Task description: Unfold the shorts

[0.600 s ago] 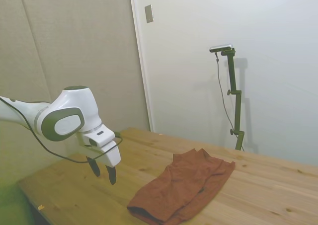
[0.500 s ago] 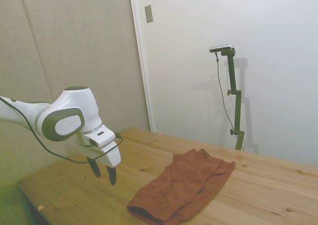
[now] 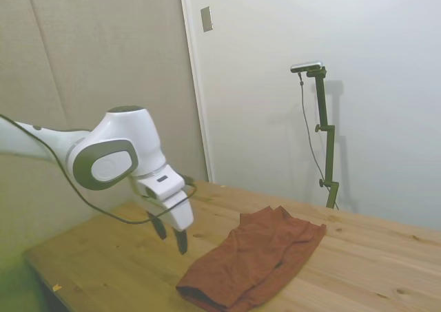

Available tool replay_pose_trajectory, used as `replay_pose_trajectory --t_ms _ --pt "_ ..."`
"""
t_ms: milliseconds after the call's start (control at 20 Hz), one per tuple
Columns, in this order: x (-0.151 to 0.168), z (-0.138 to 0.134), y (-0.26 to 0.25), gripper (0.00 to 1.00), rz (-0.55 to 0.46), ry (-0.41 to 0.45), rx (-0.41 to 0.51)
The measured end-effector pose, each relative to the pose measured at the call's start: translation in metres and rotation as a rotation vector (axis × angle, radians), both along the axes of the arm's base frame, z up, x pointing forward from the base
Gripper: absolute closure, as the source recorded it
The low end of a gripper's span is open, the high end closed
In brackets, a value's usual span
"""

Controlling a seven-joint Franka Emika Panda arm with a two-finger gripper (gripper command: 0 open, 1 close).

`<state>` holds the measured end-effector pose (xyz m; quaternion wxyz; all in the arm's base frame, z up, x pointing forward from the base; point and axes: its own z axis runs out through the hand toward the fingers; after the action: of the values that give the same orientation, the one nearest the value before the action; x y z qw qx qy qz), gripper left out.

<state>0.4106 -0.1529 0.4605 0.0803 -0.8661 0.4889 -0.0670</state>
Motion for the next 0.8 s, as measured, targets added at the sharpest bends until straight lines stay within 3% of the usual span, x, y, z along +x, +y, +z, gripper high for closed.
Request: replay_pose_trajectory --t_ms 300,550,800 --pt "-0.011 -0.042 -0.102 0.0 -0.032 0.018 0.218" --pt "-0.006 -0.068 -0.133 0.0 0.004 0.021 0.337" --pt "-0.001 -0.079 -0.154 0.0 0.014 0.005 0.395"
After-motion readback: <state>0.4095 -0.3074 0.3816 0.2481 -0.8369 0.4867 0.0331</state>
